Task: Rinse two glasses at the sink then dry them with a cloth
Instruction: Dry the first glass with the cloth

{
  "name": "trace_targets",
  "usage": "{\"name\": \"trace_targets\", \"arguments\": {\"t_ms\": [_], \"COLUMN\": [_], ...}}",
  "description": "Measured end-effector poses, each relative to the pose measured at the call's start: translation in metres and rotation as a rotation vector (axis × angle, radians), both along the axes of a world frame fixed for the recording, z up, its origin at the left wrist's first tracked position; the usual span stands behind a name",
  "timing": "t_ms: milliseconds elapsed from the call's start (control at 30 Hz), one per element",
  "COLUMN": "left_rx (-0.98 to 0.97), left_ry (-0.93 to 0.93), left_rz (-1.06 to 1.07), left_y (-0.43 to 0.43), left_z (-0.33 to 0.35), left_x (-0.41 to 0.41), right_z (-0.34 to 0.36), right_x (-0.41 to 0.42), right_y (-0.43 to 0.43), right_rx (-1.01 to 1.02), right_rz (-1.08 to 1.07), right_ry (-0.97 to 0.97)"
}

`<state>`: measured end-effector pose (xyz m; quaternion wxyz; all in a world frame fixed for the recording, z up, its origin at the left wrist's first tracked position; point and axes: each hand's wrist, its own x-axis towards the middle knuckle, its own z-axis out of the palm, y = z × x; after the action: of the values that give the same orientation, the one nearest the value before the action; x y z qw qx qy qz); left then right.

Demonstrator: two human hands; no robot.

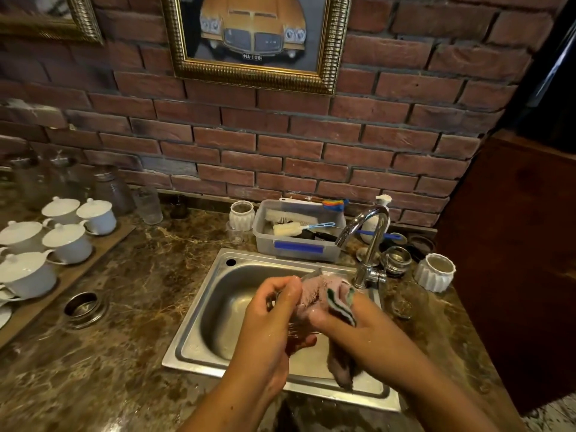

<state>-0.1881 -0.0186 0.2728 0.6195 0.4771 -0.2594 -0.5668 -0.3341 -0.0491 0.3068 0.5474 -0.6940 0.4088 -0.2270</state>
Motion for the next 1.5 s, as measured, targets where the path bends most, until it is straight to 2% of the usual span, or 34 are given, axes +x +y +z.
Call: {"name": "trace_targets", "arguments": {"t_ms": [100,167,233,300,333,433,533,633,700,800,900,1000,1067,1100,1133,1200,1267,1333,1367,1433,1500], "left_rx": [-0.097,-0.266,-0.458,-0.571,-0.549,-0.337,-0.081,0.209,0.283,0.082,-0.203,-0.547,-0.732,-0.753,-0.718,-0.528,-0.222,0.102,0.210,0.309,0.306], "left_ry": [-0.220,-0.445,-0.746,-0.849,-0.801,-0.465,-0.313,-0.073,0.018,-0.083,-0.365,-0.701,-0.934,-0.938,-0.872,-0.676,-0.413,-0.074,0.009,0.040,-0.003], "left_rz": [0.098,0.153,0.152,0.118,0.105,0.100,0.079,-0.108,-0.192,-0.040,0.122,0.164,0.174,0.168,0.157,0.150,0.134,0.028,-0.051,-0.164,-0.141], "left_y": [-0.002,-0.002,-0.002,-0.006,-0.005,-0.004,-0.009,-0.014,-0.013,-0.014,-0.007,-0.005,-0.009,-0.012,-0.012,-0.008,-0.007,-0.012,-0.014,-0.015,-0.017], "left_z": [0.001,-0.003,-0.010,-0.021,-0.021,-0.013,0.004,0.015,0.018,0.011,0.004,0.000,-0.004,-0.004,-0.002,0.007,0.017,0.026,0.032,0.039,0.038], "left_x": [-0.002,0.000,0.008,0.015,0.015,0.006,0.004,0.017,0.020,0.014,0.009,0.013,0.018,0.018,0.017,0.009,-0.001,0.003,0.008,0.018,0.019], "right_z": [-0.001,-0.003,-0.009,-0.015,-0.020,-0.023,-0.021,-0.015,-0.011,-0.004,-0.005,-0.009,-0.016,-0.016,-0.013,-0.008,-0.005,-0.008,-0.008,-0.007,-0.005], "right_x": [0.002,0.002,0.003,0.004,0.004,0.004,0.004,-0.004,-0.005,0.001,0.006,0.009,0.008,0.007,0.005,0.004,0.004,0.000,-0.002,-0.004,0.000], "right_y": [-0.001,-0.001,-0.001,0.001,0.002,0.006,0.007,0.006,0.009,0.014,0.018,0.024,0.020,0.018,0.017,0.015,0.012,0.007,0.004,0.004,0.005], "right_rx": [0.121,0.215,0.360,0.459,0.403,0.050,-0.237,-0.544,-0.618,-0.481,-0.251,0.050,0.158,0.140,0.100,-0.042,-0.249,-0.499,-0.613,-0.747,-0.733], "right_rz": [0.003,-0.006,-0.044,-0.088,-0.109,-0.096,-0.006,0.100,0.142,0.128,0.084,-0.086,-0.162,-0.163,-0.143,-0.073,-0.011,0.028,0.069,0.112,0.113], "right_ry": [-0.092,-0.201,-0.378,-0.498,-0.474,-0.199,-0.031,0.180,0.229,0.052,-0.164,-0.331,-0.466,-0.484,-0.451,-0.318,-0.118,0.102,0.173,0.242,0.206]}}
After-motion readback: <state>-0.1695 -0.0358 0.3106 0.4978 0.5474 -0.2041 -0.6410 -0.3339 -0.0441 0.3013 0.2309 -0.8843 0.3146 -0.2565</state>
